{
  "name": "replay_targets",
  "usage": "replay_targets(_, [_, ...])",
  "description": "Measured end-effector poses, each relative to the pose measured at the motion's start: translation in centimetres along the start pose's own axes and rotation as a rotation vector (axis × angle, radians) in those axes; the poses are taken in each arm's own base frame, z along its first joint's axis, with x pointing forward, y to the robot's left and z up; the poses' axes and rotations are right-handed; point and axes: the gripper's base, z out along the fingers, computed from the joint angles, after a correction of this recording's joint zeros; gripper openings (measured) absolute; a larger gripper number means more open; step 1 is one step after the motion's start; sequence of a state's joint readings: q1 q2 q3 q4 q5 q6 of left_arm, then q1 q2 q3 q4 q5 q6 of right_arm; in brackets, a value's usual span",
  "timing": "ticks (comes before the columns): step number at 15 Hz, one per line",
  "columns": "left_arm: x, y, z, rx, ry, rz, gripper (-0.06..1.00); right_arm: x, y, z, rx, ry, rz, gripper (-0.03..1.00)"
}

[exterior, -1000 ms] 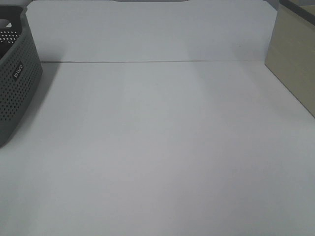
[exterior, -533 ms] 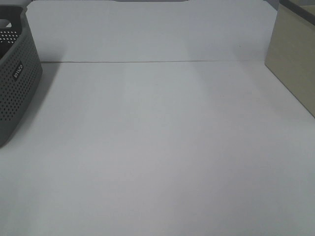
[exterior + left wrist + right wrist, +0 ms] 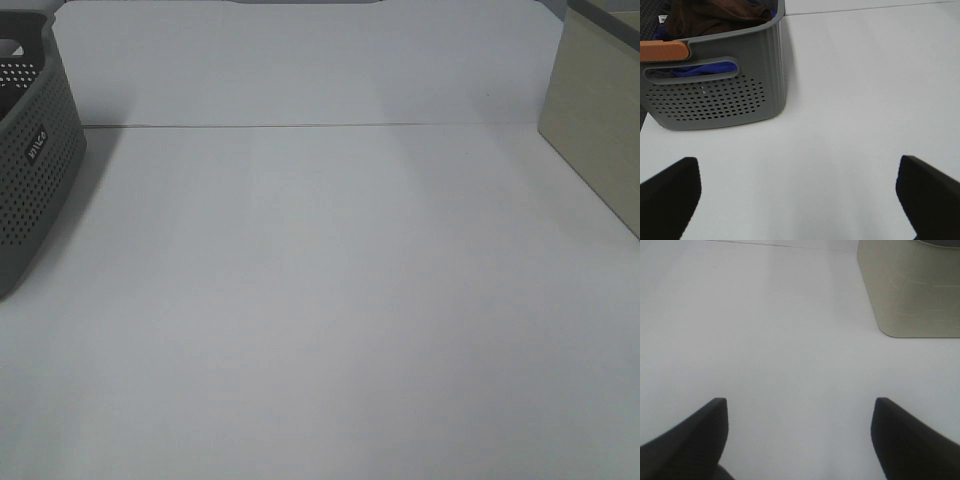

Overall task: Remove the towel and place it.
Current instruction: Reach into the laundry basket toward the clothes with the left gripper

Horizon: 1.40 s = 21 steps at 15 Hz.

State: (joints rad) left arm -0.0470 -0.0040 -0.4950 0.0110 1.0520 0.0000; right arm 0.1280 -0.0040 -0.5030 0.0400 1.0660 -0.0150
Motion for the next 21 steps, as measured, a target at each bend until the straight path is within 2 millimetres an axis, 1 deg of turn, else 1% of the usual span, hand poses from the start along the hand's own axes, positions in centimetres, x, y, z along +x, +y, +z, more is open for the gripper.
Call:
replay_targets(12, [0.0,0.0,0.0,0.0,0.0,0.0,0.99,0.0,0.0,0.0,0.0,0.0,0.0,0.76])
replay_targets(13, [-0.3,0.0,-0.3,0.0,-0.008,0.0,0.99,0.0,0.0,0.0,0.0,0.0,0.0,0.76])
replay_targets(14, [-1.2,0.0,-0.9,-0.003,-0.012,0.006,0.99,0.0,0.0,0.0,0.0,0.0,0.0,0.76])
replay_targets(15, [-2.8,0.2,-1.5,-0.022,-0.01,0.041,0.99,0.0,0.0,0.0,0.0,0.0,0.0,0.76])
replay_targets(16, [-4.8,0.5,-1.9,-0.052,0.003,0.107,0.99,0.0,0.0,0.0,0.0,0.0,0.0,0.76])
replay_targets(18, [-9.8,1.3,-1.6,-0.124,0.075,0.325,0.99,0.0,0.0,0.0,0.0,0.0,0.0,0.76])
replay_targets(20, [-13.9,1.9,0.4,-0.169,0.171,0.561,0.99,0.0,0.0,0.0,0.0,0.0,0.0,0.76])
replay_targets(21, [-15.8,2.2,2.2,-0.177,0.231,0.668,0.99,0.0,0.0,0.0,0.0,0.0,0.0,0.76])
